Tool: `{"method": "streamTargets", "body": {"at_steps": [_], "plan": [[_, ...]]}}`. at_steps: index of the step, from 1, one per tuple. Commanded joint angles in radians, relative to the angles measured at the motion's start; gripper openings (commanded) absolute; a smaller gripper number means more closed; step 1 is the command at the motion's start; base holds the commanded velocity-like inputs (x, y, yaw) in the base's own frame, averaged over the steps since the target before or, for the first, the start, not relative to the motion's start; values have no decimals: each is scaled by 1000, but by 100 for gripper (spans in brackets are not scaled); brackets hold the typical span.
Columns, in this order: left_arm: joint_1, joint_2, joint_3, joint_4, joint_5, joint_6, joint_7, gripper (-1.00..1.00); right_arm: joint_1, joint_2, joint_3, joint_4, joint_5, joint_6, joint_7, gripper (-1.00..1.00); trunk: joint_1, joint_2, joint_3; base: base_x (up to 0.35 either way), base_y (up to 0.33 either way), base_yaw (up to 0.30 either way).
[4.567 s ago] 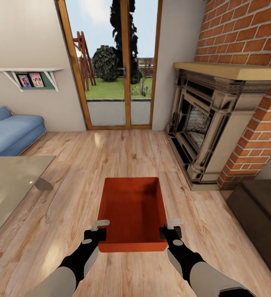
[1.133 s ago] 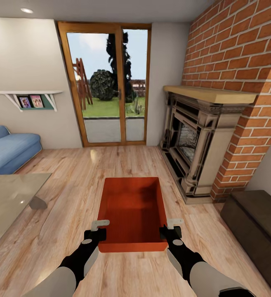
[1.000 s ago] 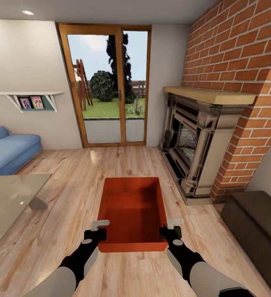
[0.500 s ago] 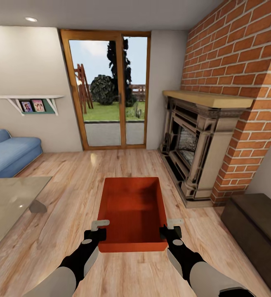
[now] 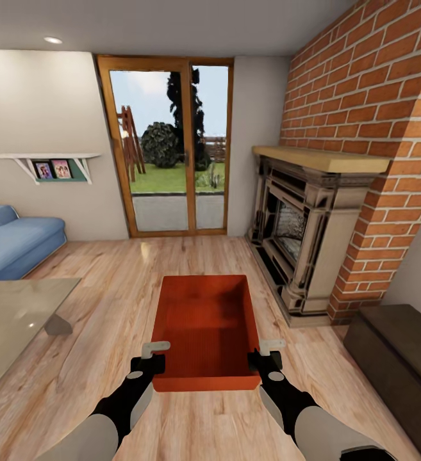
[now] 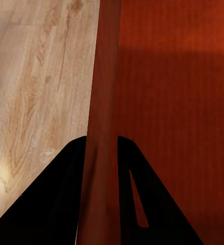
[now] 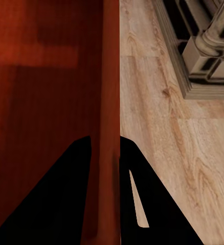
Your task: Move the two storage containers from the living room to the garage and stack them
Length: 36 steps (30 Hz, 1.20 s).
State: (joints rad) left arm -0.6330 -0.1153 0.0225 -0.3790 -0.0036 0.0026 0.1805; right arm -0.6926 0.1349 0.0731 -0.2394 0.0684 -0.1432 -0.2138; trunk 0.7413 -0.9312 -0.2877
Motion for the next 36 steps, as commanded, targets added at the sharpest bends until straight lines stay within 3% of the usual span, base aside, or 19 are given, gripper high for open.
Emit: {"method": "streamTargets", "body": {"at_steps": [1,36], "plan": [[-1,-1,8,-1,-6,1,7,-100,-1,0,-13,2,4,-2,-12,-100,0,-1,0,0,0,0],[-1,-2,8,-5,-6,0,7,-100,-1,0,-13,2,4,-2,-10,-100,0,-1,55,0,0,0]]}}
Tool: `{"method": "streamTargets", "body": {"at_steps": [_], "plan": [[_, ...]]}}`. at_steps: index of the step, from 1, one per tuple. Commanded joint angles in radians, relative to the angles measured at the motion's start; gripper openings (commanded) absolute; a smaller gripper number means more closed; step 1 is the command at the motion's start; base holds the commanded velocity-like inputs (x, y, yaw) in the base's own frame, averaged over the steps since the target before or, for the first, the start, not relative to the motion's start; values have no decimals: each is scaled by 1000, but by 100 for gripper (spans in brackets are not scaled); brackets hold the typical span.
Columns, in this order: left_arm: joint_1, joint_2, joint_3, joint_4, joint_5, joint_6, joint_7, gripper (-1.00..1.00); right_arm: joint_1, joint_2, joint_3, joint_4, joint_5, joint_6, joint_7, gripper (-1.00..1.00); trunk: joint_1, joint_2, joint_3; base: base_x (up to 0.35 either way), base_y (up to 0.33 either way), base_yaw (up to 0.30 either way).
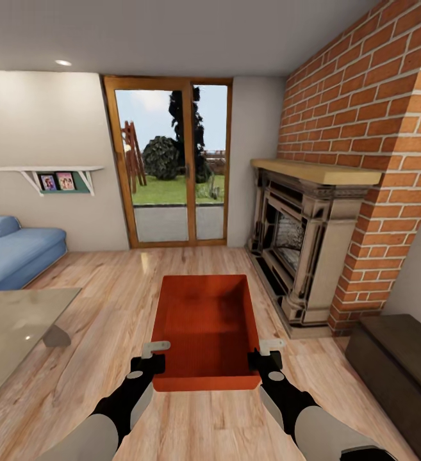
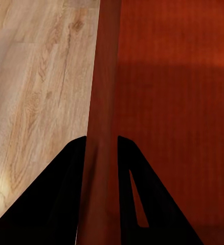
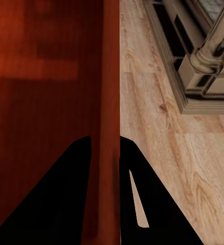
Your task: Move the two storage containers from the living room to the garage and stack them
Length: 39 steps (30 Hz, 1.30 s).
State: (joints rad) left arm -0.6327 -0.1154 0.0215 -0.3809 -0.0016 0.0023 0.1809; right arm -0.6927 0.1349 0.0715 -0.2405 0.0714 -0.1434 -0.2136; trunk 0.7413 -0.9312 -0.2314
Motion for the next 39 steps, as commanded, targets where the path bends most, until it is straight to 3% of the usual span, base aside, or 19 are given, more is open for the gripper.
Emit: {"method": "streamTargets", "body": {"at_steps": [1,25,39], "plan": [[-1,-1,9,-3,-8,1,7,-100,-1,0,-12,3,1,-2,-10,-100,0,-1,0,0,0,0],[-1,-1,9,-3,-8,1,7,-100,-1,0,-12,3,2,-1,-10,-100,0,-1,37,0,0,0],[-1,-1,9,-3,-8,1,7,-100,-1,0,-12,3,2,-3,-10,-100,0,-1,40,0,0,0]]}}
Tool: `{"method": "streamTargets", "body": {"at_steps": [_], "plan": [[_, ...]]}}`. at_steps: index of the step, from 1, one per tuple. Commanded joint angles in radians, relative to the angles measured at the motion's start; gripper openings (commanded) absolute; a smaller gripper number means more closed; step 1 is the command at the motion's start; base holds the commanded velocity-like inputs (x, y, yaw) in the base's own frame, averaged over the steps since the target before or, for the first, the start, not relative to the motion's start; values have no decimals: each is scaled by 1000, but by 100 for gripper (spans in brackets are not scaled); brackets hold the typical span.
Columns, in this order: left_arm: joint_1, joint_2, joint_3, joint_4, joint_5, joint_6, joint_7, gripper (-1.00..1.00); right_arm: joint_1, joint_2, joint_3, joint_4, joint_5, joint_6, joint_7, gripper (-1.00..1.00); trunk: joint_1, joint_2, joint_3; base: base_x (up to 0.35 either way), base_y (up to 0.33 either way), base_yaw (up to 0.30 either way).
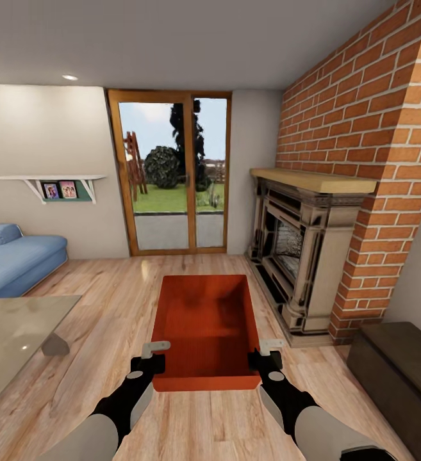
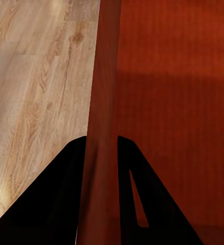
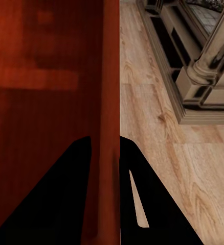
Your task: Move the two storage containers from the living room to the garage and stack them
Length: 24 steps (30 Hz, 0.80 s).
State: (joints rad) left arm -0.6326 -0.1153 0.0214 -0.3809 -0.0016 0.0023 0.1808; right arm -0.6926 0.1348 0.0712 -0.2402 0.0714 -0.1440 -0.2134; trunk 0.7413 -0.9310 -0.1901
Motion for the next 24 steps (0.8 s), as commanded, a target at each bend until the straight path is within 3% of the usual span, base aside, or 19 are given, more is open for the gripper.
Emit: {"method": "streamTargets", "body": {"at_steps": [1,24], "plan": [[-1,-1,9,-3,-8,1,7,-100,-1,0,-11,2,2,-2,-10,-100,0,-1,-1,0,0,0],[-1,-2,9,-3,-8,1,7,-100,-1,0,-10,2,2,-3,-10,-100,0,-1,-1,0,0,0]]}}
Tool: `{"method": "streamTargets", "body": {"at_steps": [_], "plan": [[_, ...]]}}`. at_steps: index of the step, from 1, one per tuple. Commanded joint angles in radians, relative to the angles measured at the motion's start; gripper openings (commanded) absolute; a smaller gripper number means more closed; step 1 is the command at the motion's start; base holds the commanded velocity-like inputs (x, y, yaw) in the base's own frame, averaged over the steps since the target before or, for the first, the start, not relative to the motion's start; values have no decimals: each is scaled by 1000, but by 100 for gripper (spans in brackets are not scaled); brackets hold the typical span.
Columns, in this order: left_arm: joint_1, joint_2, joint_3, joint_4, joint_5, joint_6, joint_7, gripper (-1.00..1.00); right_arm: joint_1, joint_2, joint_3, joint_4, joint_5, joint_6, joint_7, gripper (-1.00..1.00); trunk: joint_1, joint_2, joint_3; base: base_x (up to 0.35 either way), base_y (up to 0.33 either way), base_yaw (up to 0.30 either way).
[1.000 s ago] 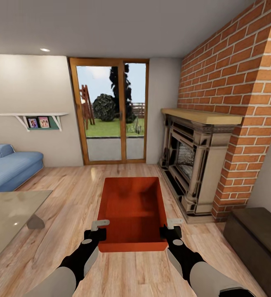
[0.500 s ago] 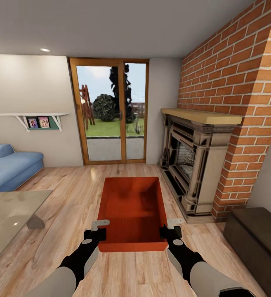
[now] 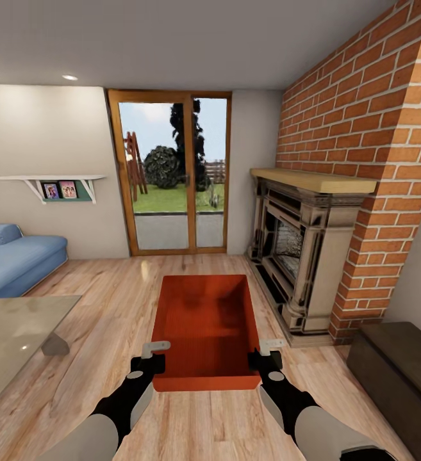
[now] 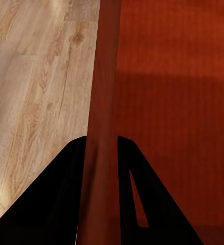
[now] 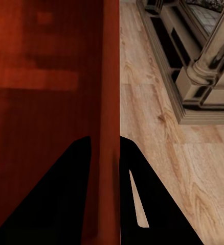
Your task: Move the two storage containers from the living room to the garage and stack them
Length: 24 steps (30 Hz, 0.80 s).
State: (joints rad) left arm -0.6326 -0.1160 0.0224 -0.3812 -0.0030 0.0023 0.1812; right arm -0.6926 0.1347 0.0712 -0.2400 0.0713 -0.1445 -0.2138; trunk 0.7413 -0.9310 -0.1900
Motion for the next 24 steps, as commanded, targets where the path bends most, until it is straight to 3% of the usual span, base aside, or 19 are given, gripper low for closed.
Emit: {"method": "streamTargets", "body": {"at_steps": [1,11,24], "plan": [[-1,-2,8,-2,-6,1,7,-100,-1,1,-11,2,2,-2,-10,-100,0,-1,-1,0,0,26],[-1,-2,8,-2,-6,1,7,-100,0,1,-11,2,2,0,-10,-100,0,-1,10,0,0,122],[-1,-1,8,-2,-6,1,6,-100,-1,2,-10,7,2,-1,-12,-100,0,-1,30,0,0,7]]}}
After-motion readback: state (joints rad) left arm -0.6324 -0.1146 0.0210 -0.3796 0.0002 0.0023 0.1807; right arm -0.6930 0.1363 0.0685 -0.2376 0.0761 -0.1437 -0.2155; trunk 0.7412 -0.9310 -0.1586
